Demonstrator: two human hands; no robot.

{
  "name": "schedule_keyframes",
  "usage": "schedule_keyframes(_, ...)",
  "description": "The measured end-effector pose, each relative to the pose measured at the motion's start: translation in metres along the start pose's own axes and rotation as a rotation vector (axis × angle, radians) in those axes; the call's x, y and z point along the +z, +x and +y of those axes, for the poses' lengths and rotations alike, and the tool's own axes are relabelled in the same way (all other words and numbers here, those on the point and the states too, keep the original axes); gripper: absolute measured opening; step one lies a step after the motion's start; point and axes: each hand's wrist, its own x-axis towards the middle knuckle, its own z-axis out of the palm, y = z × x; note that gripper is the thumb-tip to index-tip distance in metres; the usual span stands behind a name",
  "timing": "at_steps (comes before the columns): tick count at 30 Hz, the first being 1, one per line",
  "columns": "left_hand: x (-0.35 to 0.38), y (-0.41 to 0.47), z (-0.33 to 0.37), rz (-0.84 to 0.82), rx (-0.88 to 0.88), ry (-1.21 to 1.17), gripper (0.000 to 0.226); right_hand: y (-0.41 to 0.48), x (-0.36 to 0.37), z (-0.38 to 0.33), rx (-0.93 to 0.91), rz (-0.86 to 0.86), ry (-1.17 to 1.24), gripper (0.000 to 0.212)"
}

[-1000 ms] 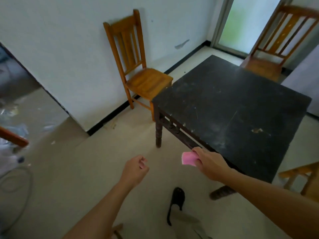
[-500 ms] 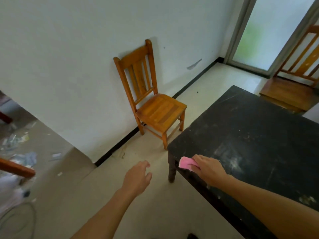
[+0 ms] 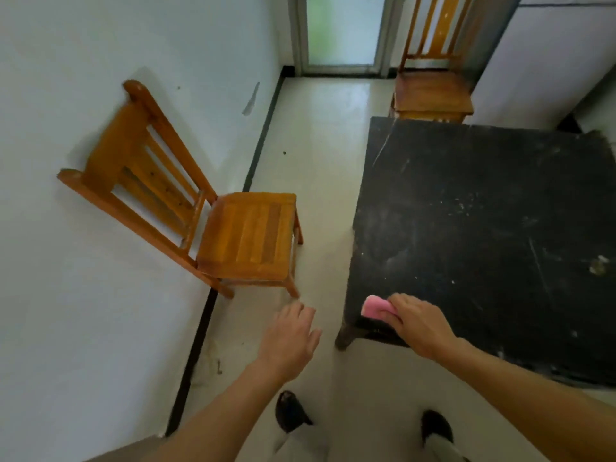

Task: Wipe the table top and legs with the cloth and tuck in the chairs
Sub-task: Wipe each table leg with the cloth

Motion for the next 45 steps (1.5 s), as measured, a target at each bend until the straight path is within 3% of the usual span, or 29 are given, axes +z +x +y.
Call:
schedule_keyframes(5, 0.009, 0.001, -0.027, -0.132, 0.218, 0.066, 0.045, -0.05, 0.029, -0.031, 0.252, -0.015, 0.108, 0.026)
schedule_keyframes(8, 0.019, -0.006, -0.031, -0.166, 0.29, 0.061, 0.047, -0.085, 0.055, -0.041, 0.34, 0.077, 0.153, 0.025)
schedule_keyframes(16, 0.094, -0.033, -0.055, -0.291, 0.376, 0.079, 0.052, -0.151, 0.156, -0.066, 0.567, 0.274, 0.006, 0.025)
schedule_keyframes(19, 0.135, -0.032, -0.067, -0.298, 0.368, 0.094, 0.053, -0.163, 0.201, -0.078, 0.633, 0.266, 0.05, 0.036)
schedule_keyframes(21, 0.171, -0.027, -0.073, -0.292, 0.314, 0.069, 0.053, -0.165, 0.239, -0.081, 0.671, 0.253, 0.072, 0.03)
schedule_keyframes(26, 0.286, -0.001, -0.106, -0.214, 0.328, -0.039, 0.055, -0.144, 0.355, -0.07, 0.746, 0.318, 0.057, 0.033)
schedule_keyframes(34, 0.426, 0.075, -0.157, 0.036, 0.54, -0.224, 0.057, -0.061, 0.504, -0.029, 0.736, 0.532, 0.027, 0.027)
schedule_keyframes(40, 0.479, 0.145, -0.144, 0.208, 0.603, -0.354, 0.059, 0.003, 0.515, 0.03, 0.594, 0.849, -0.074, 0.044)
schedule_keyframes(45, 0.489, 0.165, -0.13, 0.311, 0.725, -0.621, 0.043, 0.034, 0.484, 0.055, 0.525, 1.08, -0.071, 0.033)
